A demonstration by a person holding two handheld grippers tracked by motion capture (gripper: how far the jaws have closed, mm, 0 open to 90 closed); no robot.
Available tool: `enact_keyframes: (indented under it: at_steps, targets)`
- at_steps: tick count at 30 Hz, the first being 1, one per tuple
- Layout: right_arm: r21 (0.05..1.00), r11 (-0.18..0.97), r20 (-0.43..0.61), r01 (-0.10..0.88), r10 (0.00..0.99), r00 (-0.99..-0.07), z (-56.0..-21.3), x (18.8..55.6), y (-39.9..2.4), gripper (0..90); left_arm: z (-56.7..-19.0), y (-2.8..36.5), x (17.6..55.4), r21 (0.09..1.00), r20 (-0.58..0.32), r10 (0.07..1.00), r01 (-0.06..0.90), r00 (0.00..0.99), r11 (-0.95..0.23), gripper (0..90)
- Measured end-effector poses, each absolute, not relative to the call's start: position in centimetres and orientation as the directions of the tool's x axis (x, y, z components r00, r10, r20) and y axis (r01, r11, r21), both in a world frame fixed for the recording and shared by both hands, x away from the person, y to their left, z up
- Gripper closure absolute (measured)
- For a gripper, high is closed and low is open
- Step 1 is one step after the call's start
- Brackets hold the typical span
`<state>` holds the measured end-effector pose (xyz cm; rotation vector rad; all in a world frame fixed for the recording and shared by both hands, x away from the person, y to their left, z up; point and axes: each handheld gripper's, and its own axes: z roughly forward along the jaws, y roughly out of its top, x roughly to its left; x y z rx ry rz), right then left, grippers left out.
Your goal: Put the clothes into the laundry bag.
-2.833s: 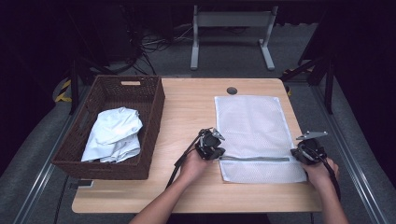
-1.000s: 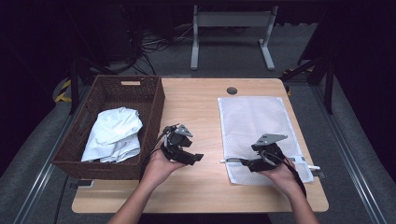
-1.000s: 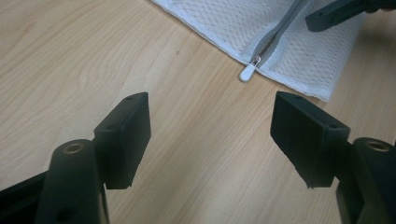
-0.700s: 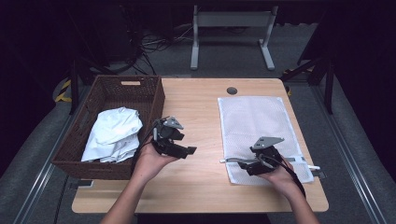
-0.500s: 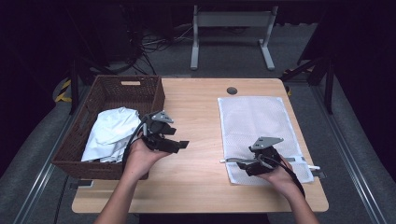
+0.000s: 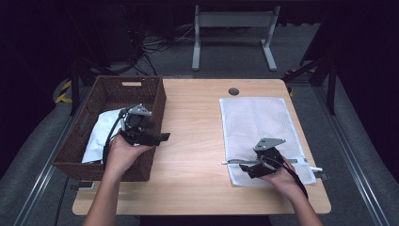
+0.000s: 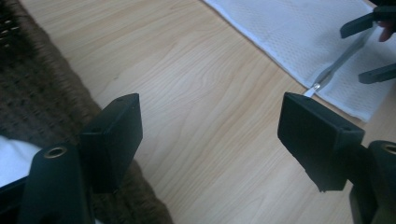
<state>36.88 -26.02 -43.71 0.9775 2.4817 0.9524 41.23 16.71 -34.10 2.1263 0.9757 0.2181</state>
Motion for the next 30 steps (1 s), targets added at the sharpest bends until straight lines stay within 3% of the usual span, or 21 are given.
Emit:
enact_keyframes:
  at_steps: [20, 30]
  targets:
    - [0.667, 0.558, -0.045, 0.493, 0.691, -0.722, -44.1, 37.0, -26.0, 10.1, -35.0, 25.7, 42.7, 0.699, -0.108, 0.853, 0.649, 0.510, -0.299, 19.3]
    - [0.668, 0.557, -0.041, 0.493, 0.689, -0.724, -44.1, 37.0, -26.0, 9.9, -37.4, 27.6, 43.9, 0.616, -0.070, 0.871, 0.708, 0.487, -0.346, 13.1]
